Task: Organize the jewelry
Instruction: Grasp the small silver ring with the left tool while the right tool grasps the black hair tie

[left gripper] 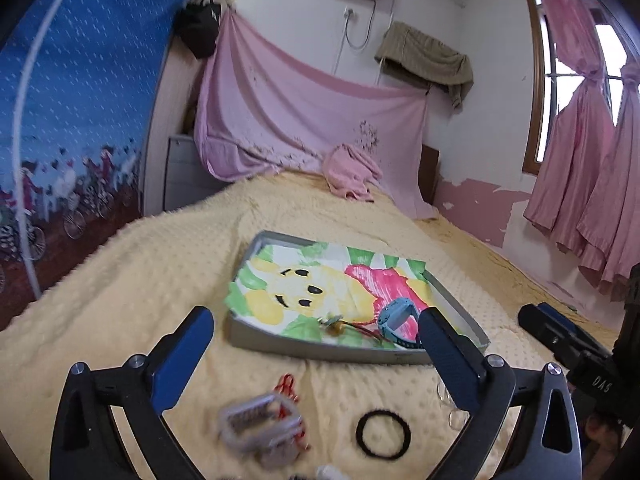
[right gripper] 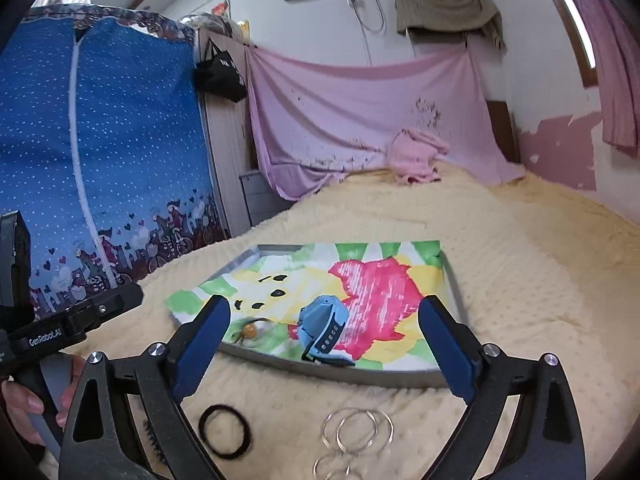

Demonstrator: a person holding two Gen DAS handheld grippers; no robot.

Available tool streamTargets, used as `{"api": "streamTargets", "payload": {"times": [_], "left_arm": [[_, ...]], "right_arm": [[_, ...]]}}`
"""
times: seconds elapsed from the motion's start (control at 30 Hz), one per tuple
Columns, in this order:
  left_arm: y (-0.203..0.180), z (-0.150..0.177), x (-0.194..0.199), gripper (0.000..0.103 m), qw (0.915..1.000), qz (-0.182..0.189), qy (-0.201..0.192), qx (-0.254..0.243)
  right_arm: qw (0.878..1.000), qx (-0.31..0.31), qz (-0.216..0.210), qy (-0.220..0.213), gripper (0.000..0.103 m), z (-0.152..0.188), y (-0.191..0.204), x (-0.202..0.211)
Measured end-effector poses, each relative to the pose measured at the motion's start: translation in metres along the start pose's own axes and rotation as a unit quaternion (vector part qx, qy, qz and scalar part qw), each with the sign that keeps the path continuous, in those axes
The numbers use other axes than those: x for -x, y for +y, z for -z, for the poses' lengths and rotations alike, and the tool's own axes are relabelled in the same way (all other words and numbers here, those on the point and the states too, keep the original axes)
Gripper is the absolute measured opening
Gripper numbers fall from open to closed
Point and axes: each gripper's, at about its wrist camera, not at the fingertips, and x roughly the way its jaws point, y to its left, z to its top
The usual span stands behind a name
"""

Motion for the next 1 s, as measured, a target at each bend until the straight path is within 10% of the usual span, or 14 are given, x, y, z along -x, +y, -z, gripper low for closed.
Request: {"api": "streamTargets", "payload": {"times": [0.57,1.0], "left_arm": [[0.028,0.046,0.105,0.103,0.9985,-0.046,-0.012,-0.027],[0.037,0.068,0.1,0.103,0.9982,-0.041,0.024,-0.037]], "right_arm": [[1.0,0.024,-0.008,-0.017,0.096,0.043,0.044,0.095],[0.999,0.048,0.005,0.017,0.096,0.067,0.061,0.093]]}}
